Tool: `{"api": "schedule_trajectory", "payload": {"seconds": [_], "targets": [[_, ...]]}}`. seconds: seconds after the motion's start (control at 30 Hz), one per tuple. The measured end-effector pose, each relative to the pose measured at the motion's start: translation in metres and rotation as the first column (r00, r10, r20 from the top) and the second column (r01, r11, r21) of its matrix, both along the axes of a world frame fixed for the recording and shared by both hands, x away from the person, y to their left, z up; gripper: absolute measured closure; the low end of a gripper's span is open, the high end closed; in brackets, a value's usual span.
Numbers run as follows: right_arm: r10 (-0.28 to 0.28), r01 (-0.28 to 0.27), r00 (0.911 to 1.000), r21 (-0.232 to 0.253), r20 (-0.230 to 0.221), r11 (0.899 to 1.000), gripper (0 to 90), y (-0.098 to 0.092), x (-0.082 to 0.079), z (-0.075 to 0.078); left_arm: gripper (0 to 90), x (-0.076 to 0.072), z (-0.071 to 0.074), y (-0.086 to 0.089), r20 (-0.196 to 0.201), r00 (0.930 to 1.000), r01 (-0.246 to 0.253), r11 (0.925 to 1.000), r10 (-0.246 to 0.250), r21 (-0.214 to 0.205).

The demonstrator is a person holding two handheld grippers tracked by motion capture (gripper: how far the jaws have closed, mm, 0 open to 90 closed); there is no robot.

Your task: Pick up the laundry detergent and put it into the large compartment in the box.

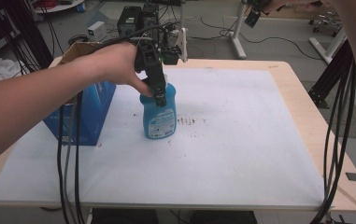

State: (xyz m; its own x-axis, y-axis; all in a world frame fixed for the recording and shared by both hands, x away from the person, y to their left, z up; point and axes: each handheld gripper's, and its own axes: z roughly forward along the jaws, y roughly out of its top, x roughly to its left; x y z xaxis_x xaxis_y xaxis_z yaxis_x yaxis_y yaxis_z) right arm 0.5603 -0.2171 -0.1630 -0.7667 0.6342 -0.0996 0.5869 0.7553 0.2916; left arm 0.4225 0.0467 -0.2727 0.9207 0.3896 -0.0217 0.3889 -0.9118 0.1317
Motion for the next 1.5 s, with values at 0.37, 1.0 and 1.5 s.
{"api": "schedule_trajectory", "payload": {"seconds": [0.37, 1.0, 1.5], "targets": [[0.003, -0.003, 1.0000, 0.003, 0.003, 1.000, 13.7, -0.001, -0.001, 0.000, 37.7, 0.000, 0.001, 0.000, 0.006, 0.9999, 0.014, 0.9999, -0.014, 0.007], [0.002, -0.002, 1.0000, 0.004, 0.002, 1.000, 13.7, 0.000, -0.001, 0.000, 38.1, -0.002, 0.012, -0.007, -0.045, 0.9989, 0.010, 0.9986, -0.008, 0.052], [0.008, -0.008, 0.9999, 0.004, 0.006, 1.000, 13.7, 0.002, -0.001, 0.000, 38.2, -0.004, 0.068, 0.009, -0.052, 0.9942, -0.094, 0.9954, 0.095, 0.019]]}}
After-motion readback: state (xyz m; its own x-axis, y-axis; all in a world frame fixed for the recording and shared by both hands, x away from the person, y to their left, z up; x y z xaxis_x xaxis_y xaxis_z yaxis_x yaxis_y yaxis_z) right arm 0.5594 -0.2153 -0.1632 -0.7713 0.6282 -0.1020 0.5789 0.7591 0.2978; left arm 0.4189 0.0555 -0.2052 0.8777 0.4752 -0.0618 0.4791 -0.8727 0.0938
